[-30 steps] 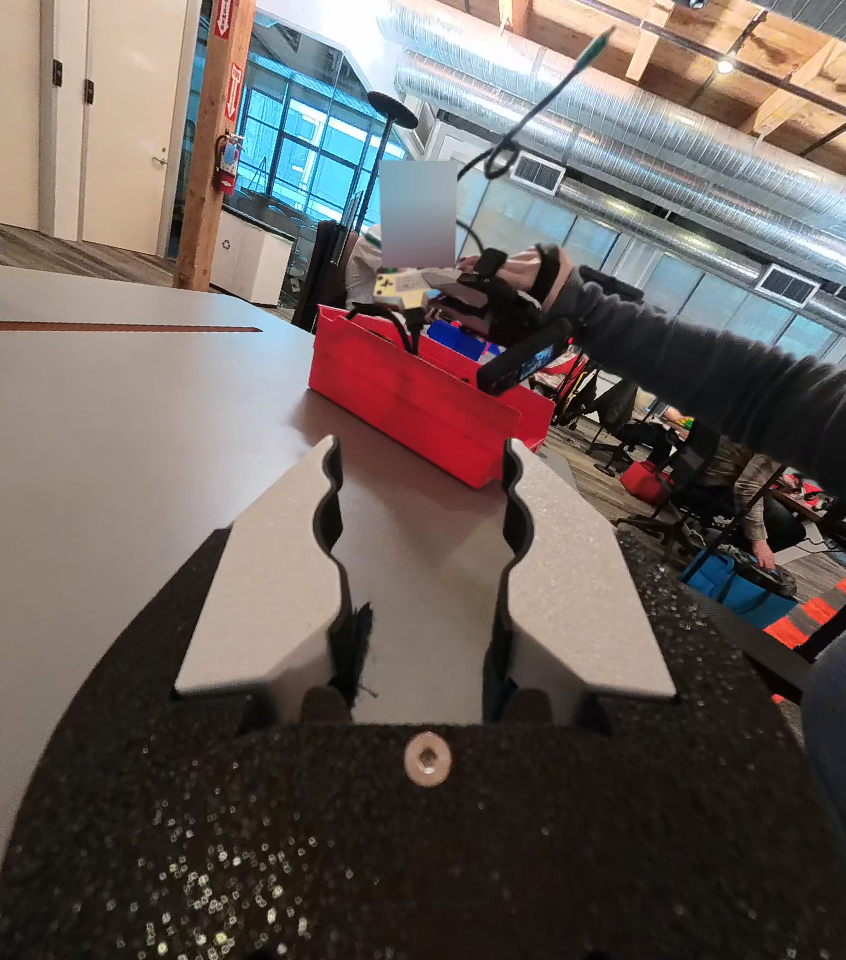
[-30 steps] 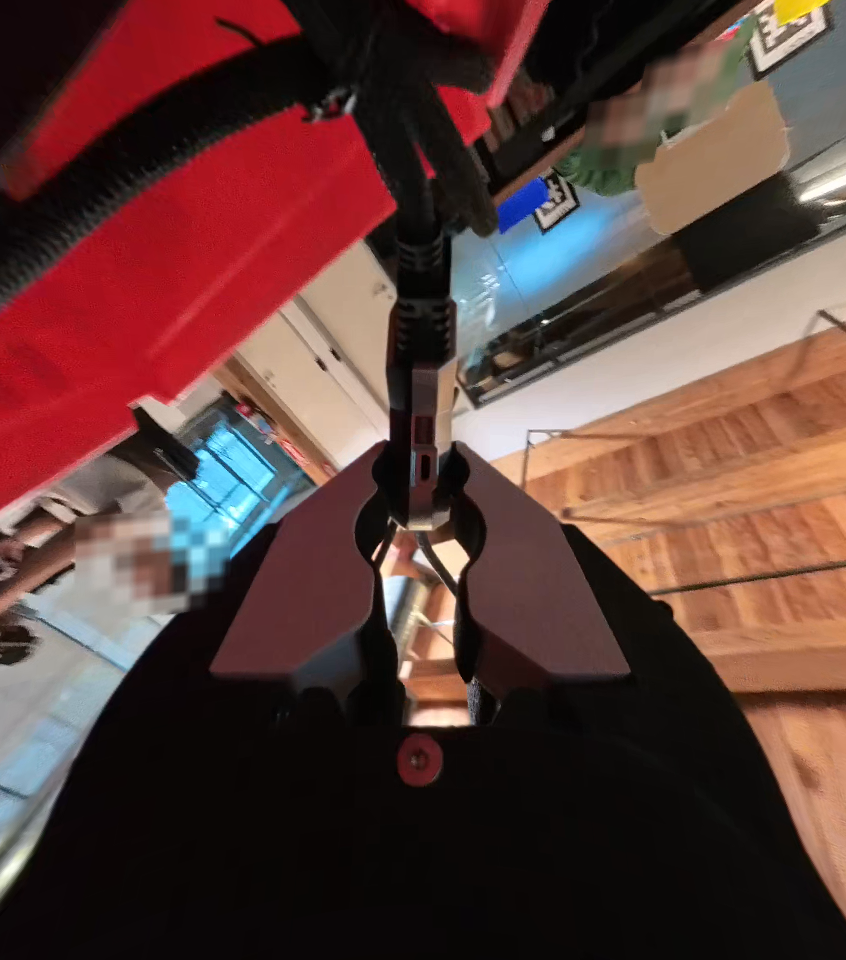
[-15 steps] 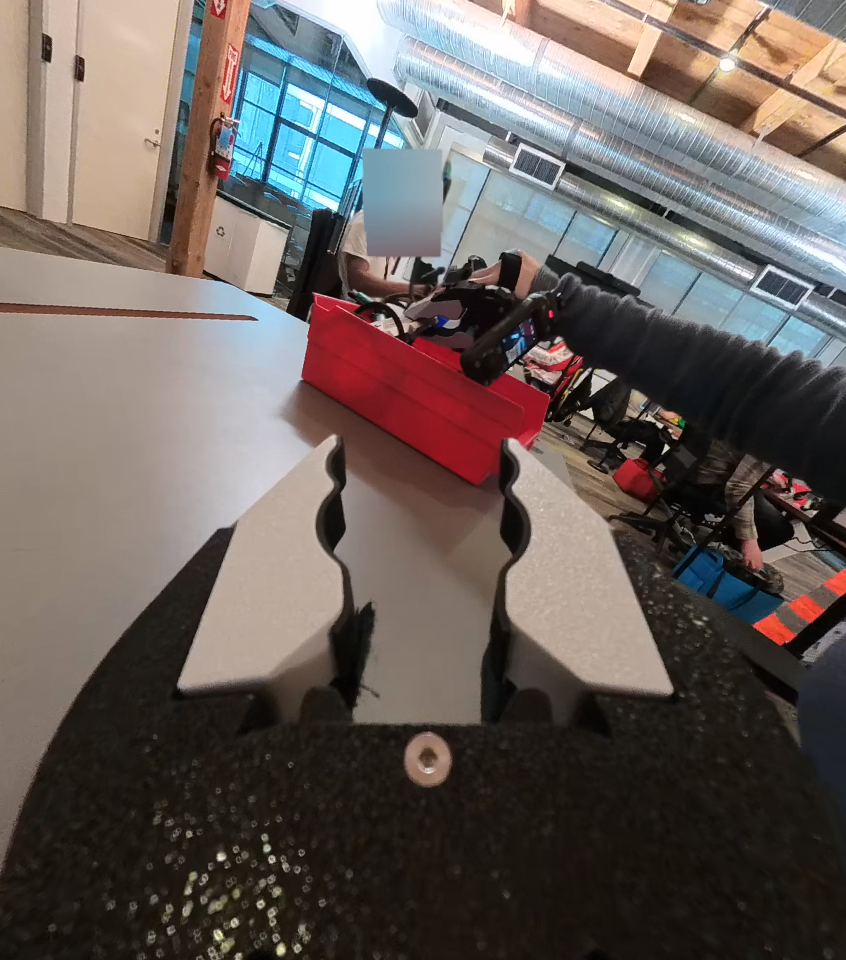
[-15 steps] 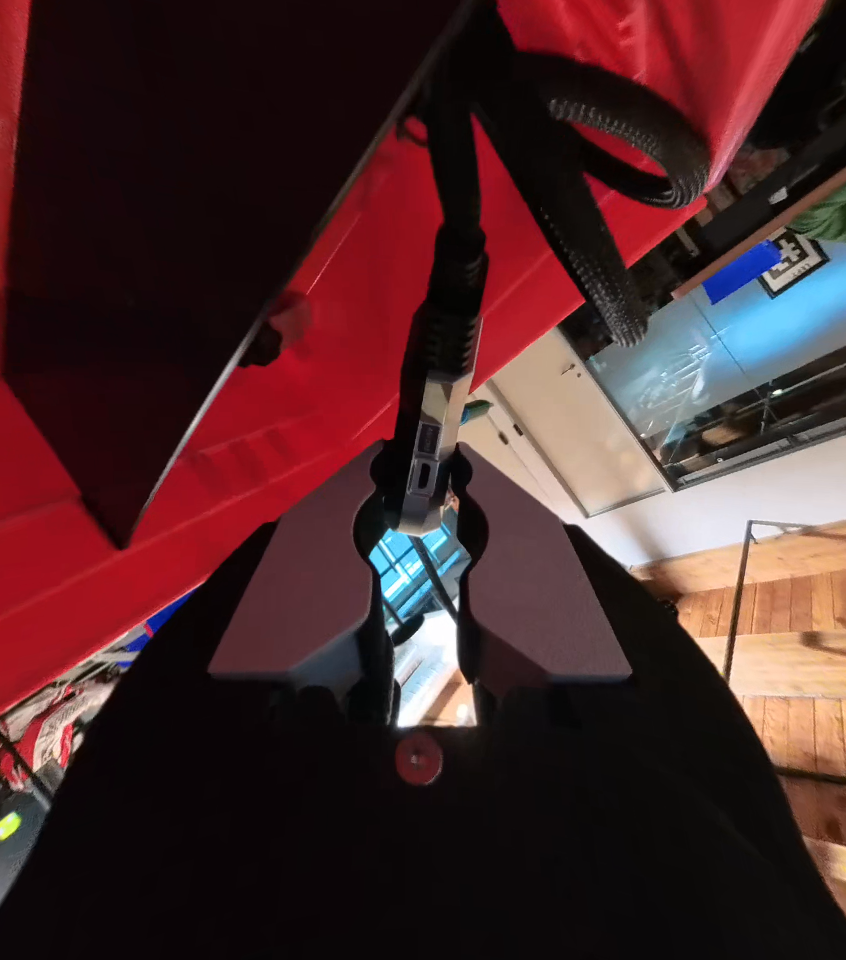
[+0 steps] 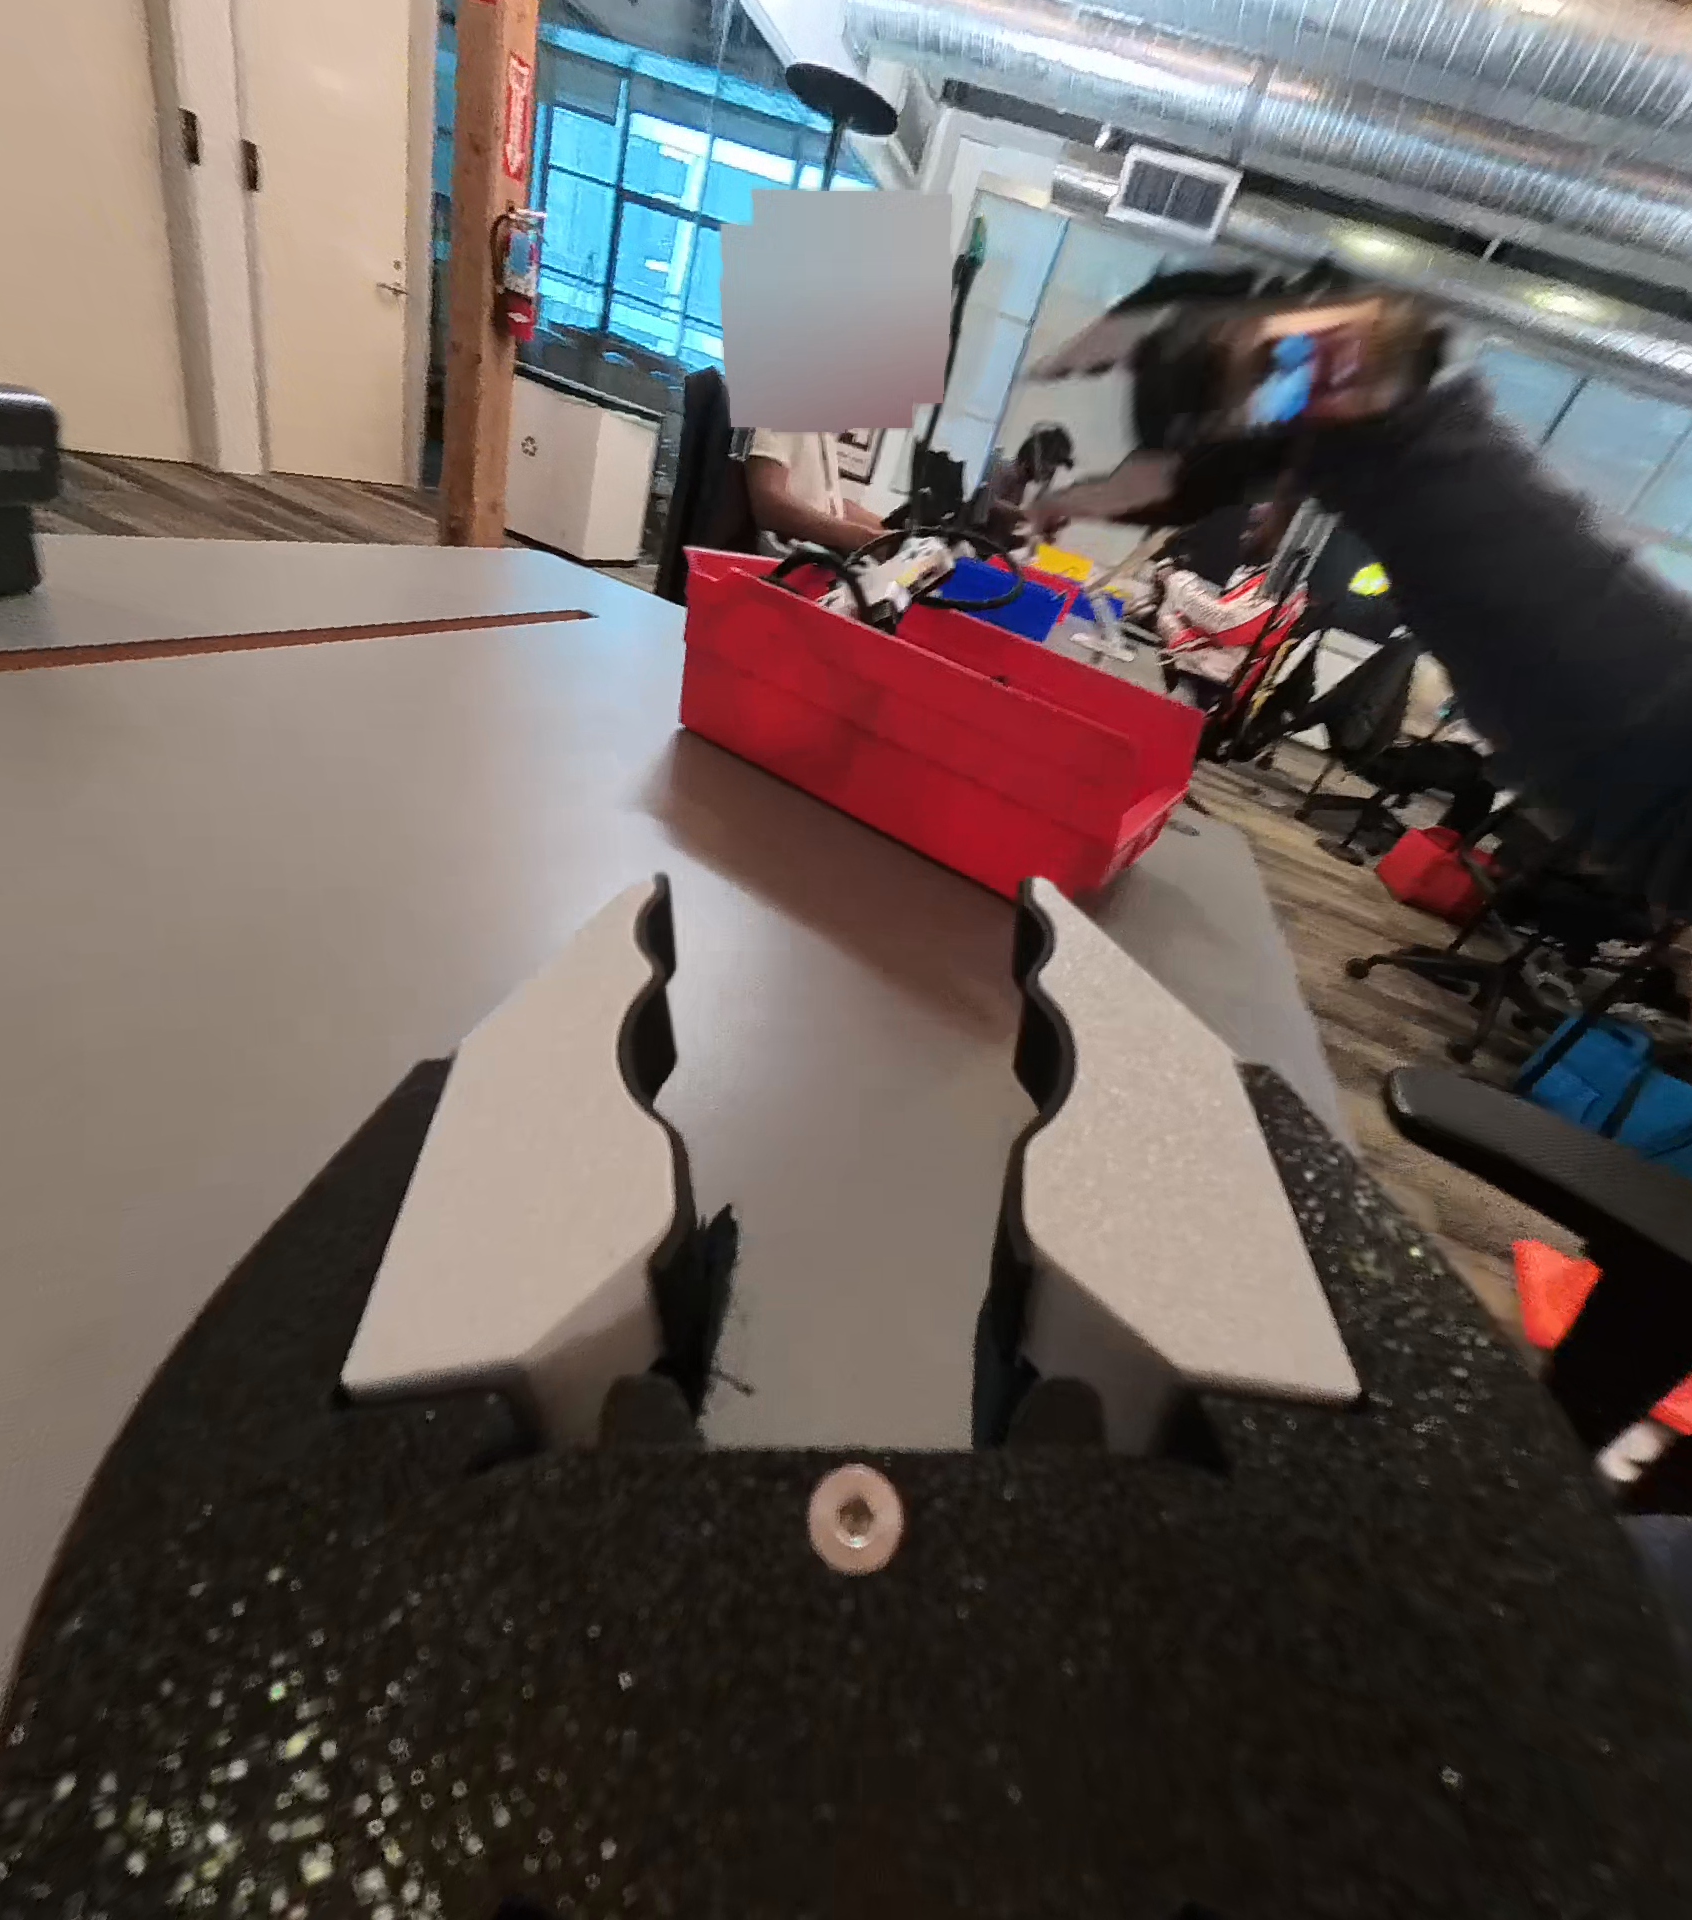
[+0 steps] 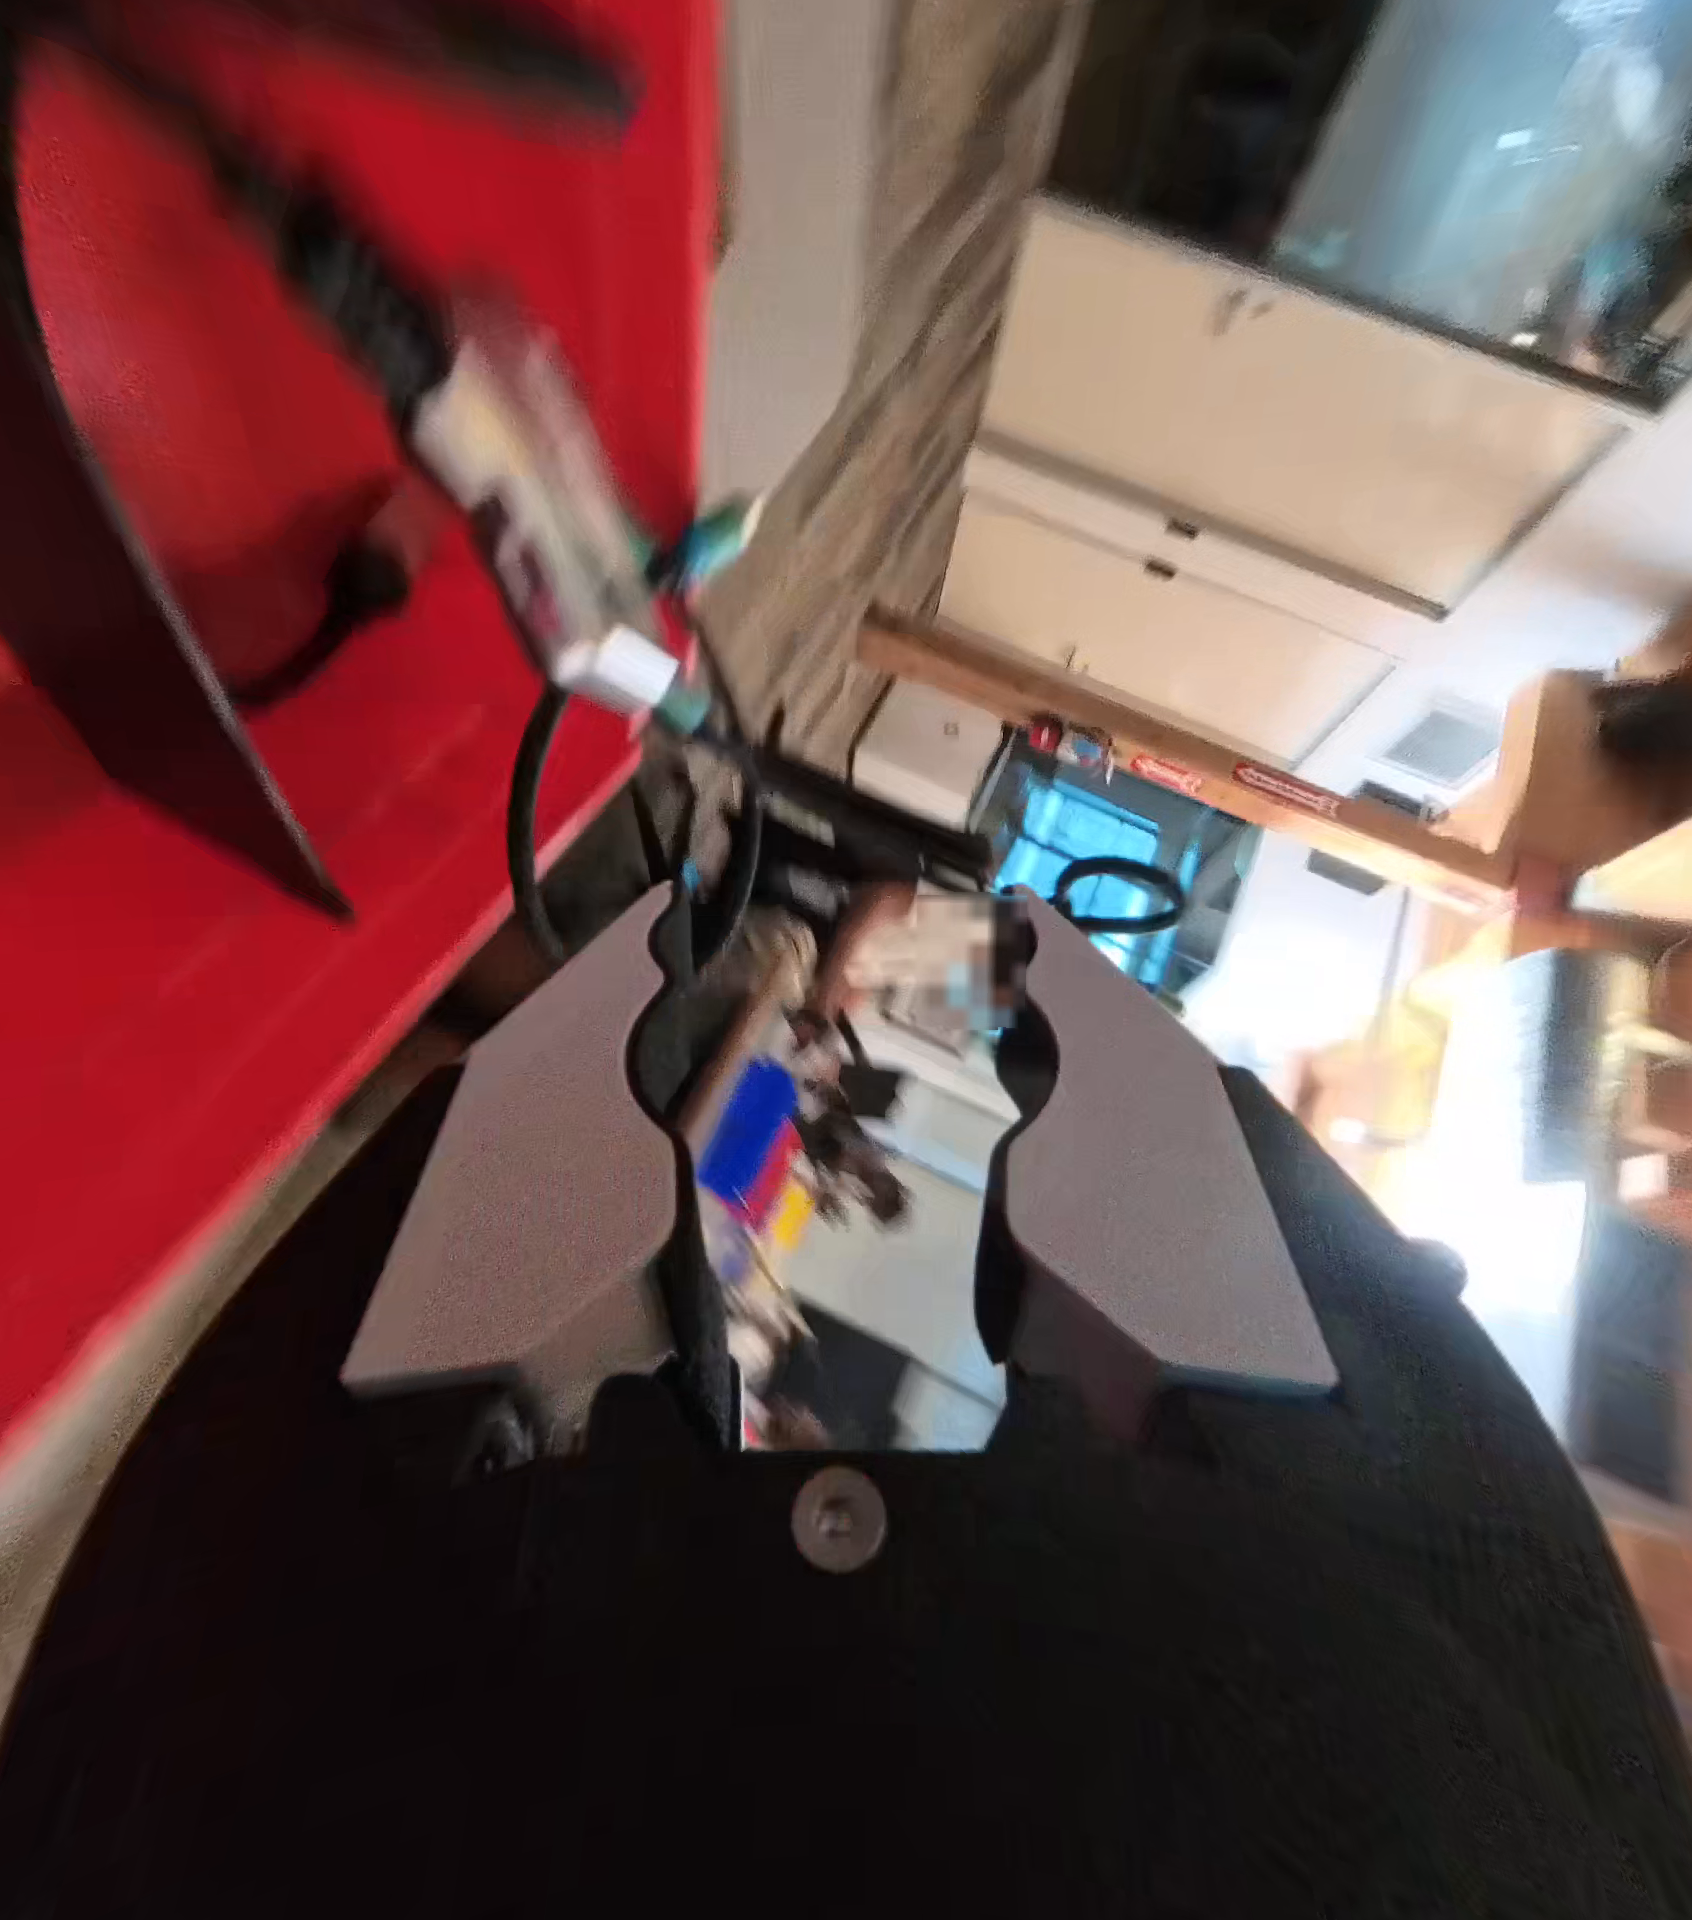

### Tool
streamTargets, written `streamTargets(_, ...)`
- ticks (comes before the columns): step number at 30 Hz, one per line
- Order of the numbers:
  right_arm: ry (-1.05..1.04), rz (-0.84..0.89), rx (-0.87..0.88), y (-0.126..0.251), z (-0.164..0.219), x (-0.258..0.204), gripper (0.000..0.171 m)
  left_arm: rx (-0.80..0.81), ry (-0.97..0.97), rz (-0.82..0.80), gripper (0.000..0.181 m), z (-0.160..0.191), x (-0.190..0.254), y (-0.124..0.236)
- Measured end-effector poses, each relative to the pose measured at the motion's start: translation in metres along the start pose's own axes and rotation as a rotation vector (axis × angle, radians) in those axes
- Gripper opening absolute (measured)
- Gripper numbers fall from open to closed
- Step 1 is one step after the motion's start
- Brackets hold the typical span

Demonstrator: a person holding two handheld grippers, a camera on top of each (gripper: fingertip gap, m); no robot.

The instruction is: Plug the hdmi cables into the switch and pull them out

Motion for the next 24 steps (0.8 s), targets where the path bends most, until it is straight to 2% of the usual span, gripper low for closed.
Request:
streamTargets(1, -0.134, 0.062, 0.091, 0.017, -0.007, 0.010, 0.056, 0.001, -0.026, -0.039, 0.066, 0.000, -0.001, 0.000)
streamTargets(3, -0.484, 0.165, 0.441, 0.057, -0.035, 0.029, 0.045, 0.017, -0.086, -0.153, 0.073, 0.000, -0.004, 0.001)
streamTargets(6, -0.935, 0.115, 1.006, 0.114, -0.093, 0.039, 0.046, 0.035, -0.172, -0.270, 0.078, -0.001, -0.006, 0.004)
streamTargets(8, -1.064, 0.090, 1.198, 0.134, -0.136, 0.037, 0.051, 0.050, -0.216, -0.317, 0.079, -0.002, -0.006, 0.006)
streamTargets(11, -1.173, 0.221, 1.206, 0.125, -0.192, 0.029, 0.051, 0.063, -0.259, -0.342, 0.079, -0.003, -0.004, 0.009)
streamTargets(13, -1.254, 0.427, 1.086, 0.100, -0.218, 0.016, 0.036, 0.065, -0.261, -0.355, 0.080, -0.003, -0.004, 0.010)
streamTargets(14, -1.241, 0.473, 1.026, 0.088, -0.232, 0.006, 0.034, 0.061, -0.256, -0.375, 0.080, -0.003, -0.004, 0.011)
streamTargets(16, -1.176, 0.439, 0.993, 0.072, -0.259, -0.010, 0.038, 0.057, -0.262, -0.411, 0.079, -0.003, -0.005, 0.013)
streamTargets(20, -1.095, 0.463, 1.093, 0.079, -0.270, -0.011, 0.041, 0.050, -0.303, -0.436, 0.074, -0.003, -0.004, 0.013)
streamTargets(22, -1.076, 0.463, 1.082, 0.079, -0.269, -0.013, 0.041, 0.011, -0.376, -0.527, 0.072, -0.002, -0.009, 0.013)
streamTargets(24, -1.097, 0.452, 1.096, 0.079, -0.267, -0.014, 0.040, 0.012, -0.440, -0.545, 0.071, -0.003, -0.005, 0.013)
Point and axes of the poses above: each gripper's, where its closed fingertips meet, y back along the fingers, z out of its underside, x = y × z across the jaws, the point moved 8 cm from there along y, back along the fingers, and after that the axes turned 15 degrees about y, right-handed, at the moved point
